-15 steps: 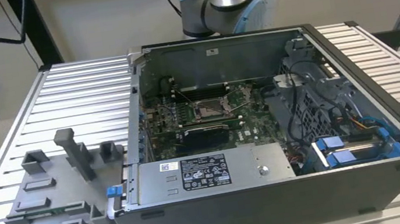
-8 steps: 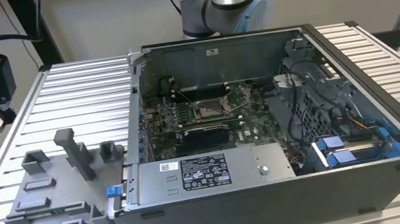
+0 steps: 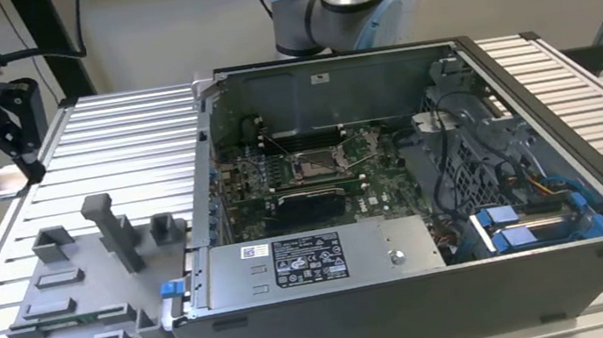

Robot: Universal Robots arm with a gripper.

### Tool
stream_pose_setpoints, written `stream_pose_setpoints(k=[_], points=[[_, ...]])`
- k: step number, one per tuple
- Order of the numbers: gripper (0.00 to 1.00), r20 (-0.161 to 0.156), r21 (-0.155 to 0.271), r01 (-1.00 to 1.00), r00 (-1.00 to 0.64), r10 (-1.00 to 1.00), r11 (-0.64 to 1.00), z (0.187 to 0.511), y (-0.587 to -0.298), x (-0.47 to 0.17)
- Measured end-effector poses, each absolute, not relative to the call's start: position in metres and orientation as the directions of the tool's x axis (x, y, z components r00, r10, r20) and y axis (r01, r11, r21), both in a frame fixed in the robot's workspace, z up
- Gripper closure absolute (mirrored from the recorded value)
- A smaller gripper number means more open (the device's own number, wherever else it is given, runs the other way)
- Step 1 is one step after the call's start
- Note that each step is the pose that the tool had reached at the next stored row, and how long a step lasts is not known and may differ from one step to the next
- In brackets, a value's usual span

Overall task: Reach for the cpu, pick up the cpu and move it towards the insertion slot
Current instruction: 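Pick up the cpu and move it towards the insertion slot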

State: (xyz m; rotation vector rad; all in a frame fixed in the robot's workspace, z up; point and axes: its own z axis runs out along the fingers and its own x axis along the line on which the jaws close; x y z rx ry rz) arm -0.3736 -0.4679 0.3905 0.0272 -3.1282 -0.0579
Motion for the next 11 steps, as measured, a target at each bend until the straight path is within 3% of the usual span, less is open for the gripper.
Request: stream_pose_setpoints(k=[11], points=[[1.0, 0.014, 0.037, -0.017, -1.0, -0.018, 0.999, 0.391, -0.468, -0.341]])
